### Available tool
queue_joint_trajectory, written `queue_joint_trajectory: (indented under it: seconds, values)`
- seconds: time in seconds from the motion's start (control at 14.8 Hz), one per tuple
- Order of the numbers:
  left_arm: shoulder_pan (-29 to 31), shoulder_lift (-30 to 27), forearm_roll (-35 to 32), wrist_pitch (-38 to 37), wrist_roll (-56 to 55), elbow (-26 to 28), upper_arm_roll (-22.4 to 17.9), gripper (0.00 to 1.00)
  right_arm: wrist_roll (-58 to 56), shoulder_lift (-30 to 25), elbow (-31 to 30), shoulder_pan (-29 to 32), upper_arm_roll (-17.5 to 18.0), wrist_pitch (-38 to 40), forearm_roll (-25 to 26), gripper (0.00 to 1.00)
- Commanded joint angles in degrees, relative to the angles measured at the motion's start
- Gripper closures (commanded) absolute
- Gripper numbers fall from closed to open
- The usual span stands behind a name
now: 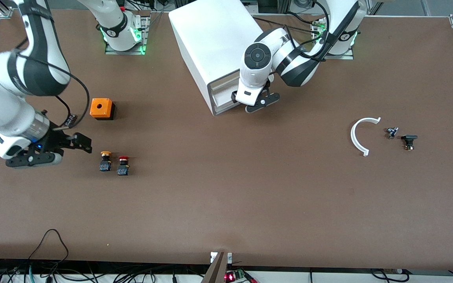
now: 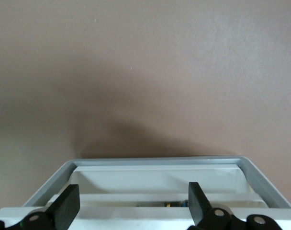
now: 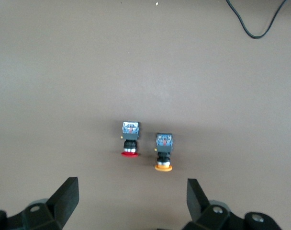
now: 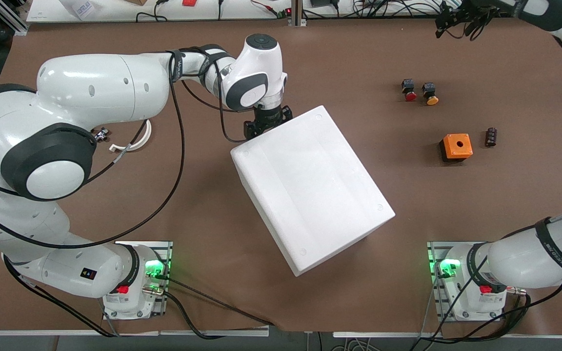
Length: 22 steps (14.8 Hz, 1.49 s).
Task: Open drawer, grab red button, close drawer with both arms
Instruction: 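Push the drawer shut with the left gripper while the right gripper returns to rest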
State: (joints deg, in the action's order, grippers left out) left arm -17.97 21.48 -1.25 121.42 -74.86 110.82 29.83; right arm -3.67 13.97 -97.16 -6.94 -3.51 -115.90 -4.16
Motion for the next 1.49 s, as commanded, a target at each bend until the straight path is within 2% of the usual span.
queue_joint_trajectory:
  seconds: [0.0, 0.54, 0.81, 1.02, 1.22, 1.42]
  values:
    - [0.7, -2.0, 2.7, -0.4, -0.9, 2.0, 1.8, 0.00, 4.4, -4.3, -2.3, 0.2, -0.3, 4.5, 0.3, 0.00]
    - [0.7, -1.9, 4.8, -0.5, -0.9, 2.1, 3.7, 0.00, 9.5, -16.9, -2.8, 0.3, -0.8, 19.4, 0.3, 0.00]
    - [0.7, -2.0, 4.8, -0.6, -0.9, 2.5, 3.9, 0.00, 9.6, -22.5, -7.2, 0.2, -0.9, 18.3, 0.6, 0.00]
    - [2.9, -2.0, 4.7, -1.9, 0.4, 1.9, 3.8, 0.00, 9.6, -28.4, -15.7, 0.2, -0.8, 11.0, 3.2, 0.00]
    - [7.2, -3.1, 4.0, -5.1, 6.5, -0.1, 3.7, 0.00, 9.2, -27.5, -14.4, 0.2, -0.6, 11.4, 3.2, 0.00]
    - [13.0, -3.4, 3.7, -14.8, 17.0, -6.2, 3.7, 0.00, 8.3, -24.4, -10.3, 0.2, -0.5, 16.7, 3.1, 0.00]
